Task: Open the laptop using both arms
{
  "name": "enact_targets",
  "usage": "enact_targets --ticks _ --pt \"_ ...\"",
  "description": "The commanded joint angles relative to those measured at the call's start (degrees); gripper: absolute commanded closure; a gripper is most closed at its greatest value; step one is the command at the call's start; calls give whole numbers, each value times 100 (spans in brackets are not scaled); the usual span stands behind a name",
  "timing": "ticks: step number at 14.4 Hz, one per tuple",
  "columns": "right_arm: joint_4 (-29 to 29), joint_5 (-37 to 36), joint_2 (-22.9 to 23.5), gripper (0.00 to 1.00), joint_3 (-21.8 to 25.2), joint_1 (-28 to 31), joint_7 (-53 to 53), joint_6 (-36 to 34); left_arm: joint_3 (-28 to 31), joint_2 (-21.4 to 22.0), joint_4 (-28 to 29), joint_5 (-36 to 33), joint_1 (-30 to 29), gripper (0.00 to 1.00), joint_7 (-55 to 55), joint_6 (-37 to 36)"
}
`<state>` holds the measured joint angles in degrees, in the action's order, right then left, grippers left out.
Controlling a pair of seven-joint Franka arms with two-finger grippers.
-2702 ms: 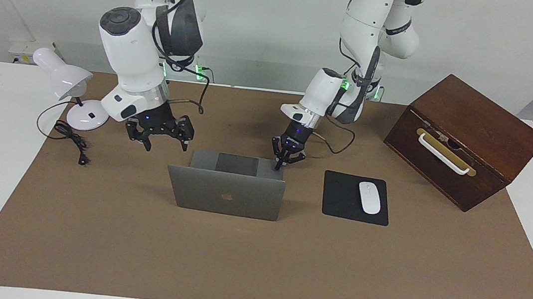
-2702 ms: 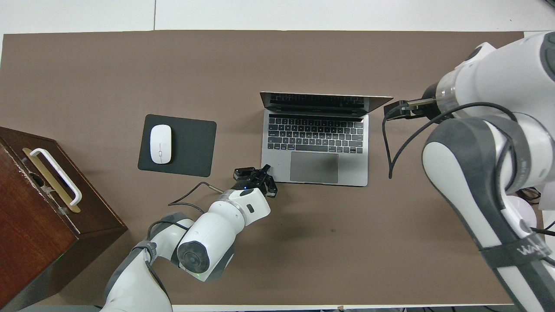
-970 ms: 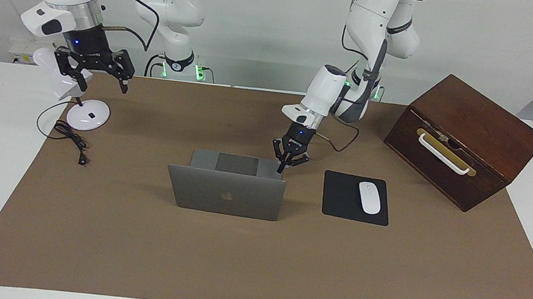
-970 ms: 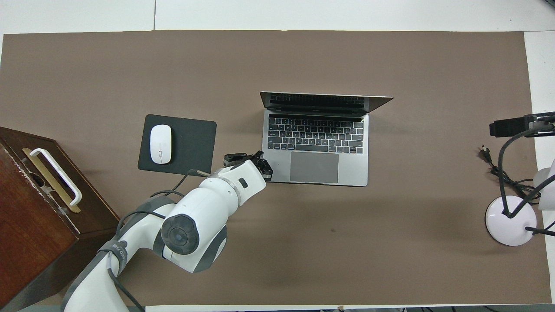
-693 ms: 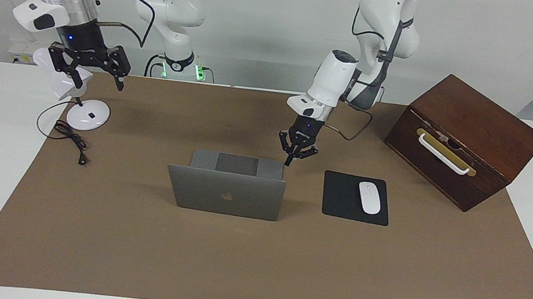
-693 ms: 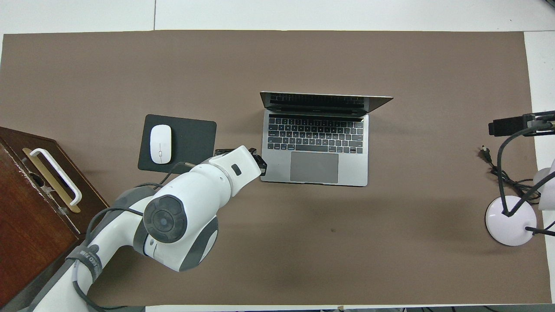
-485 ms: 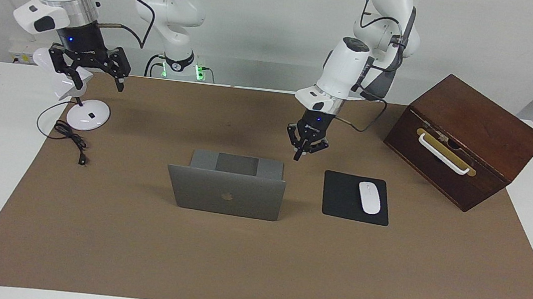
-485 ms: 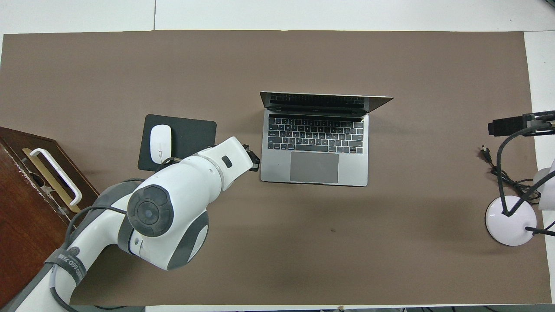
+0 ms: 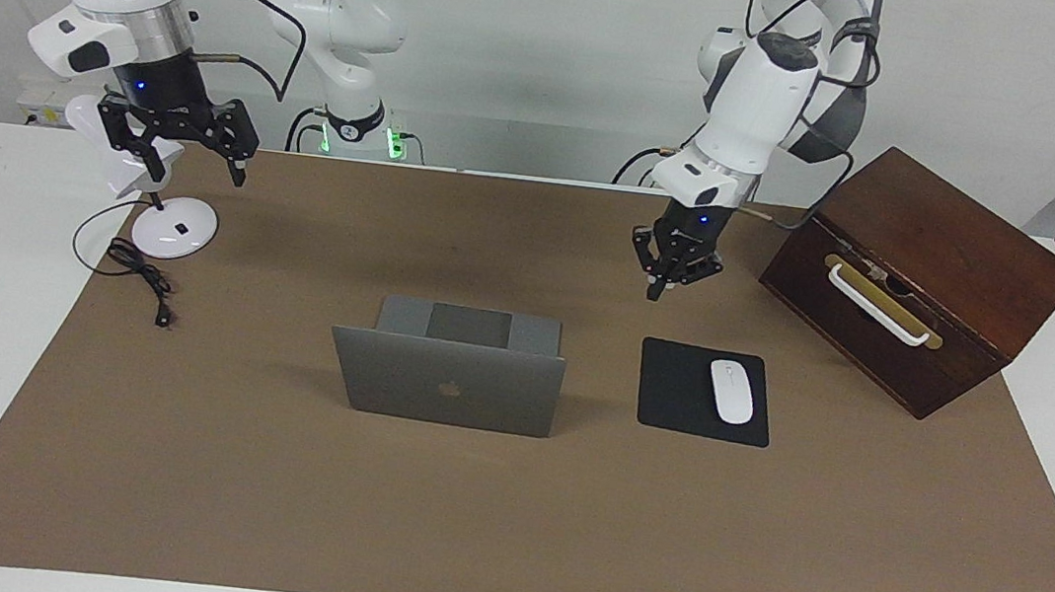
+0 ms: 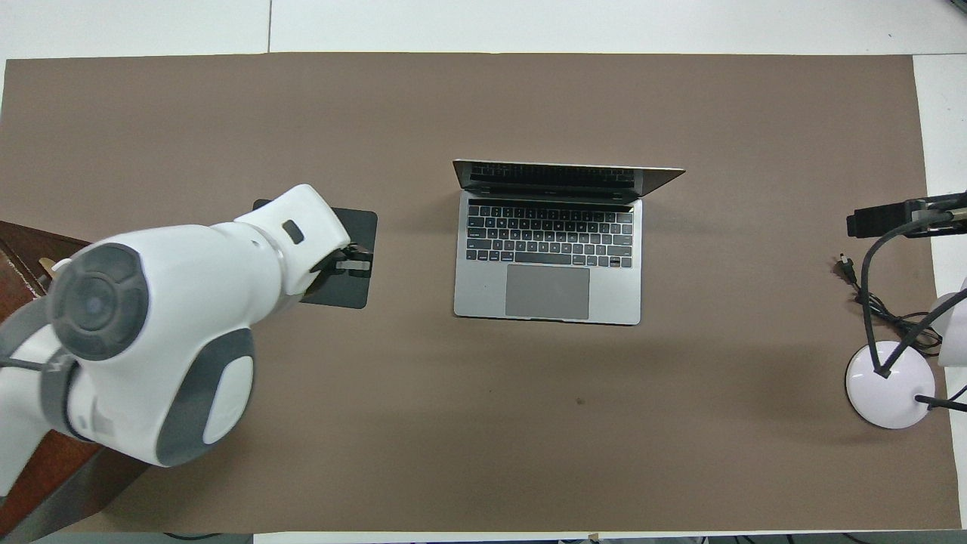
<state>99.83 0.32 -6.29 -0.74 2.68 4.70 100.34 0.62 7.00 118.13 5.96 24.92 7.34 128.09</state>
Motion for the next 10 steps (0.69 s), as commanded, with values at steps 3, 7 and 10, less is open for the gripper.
enact_targets --ticks 3,7,10 --pt "106 -14 -47 0 -31 48 -13 117 -53 196 -589 10 -689 100 -611 -1320" --pt "106 -14 -30 0 -31 30 -22 187 -53 187 -1055 -121 -1084 30 -620 -2068" --pt "106 -14 -39 0 -31 30 13 161 -53 187 -1318 -157 -1400 0 -620 -2419"
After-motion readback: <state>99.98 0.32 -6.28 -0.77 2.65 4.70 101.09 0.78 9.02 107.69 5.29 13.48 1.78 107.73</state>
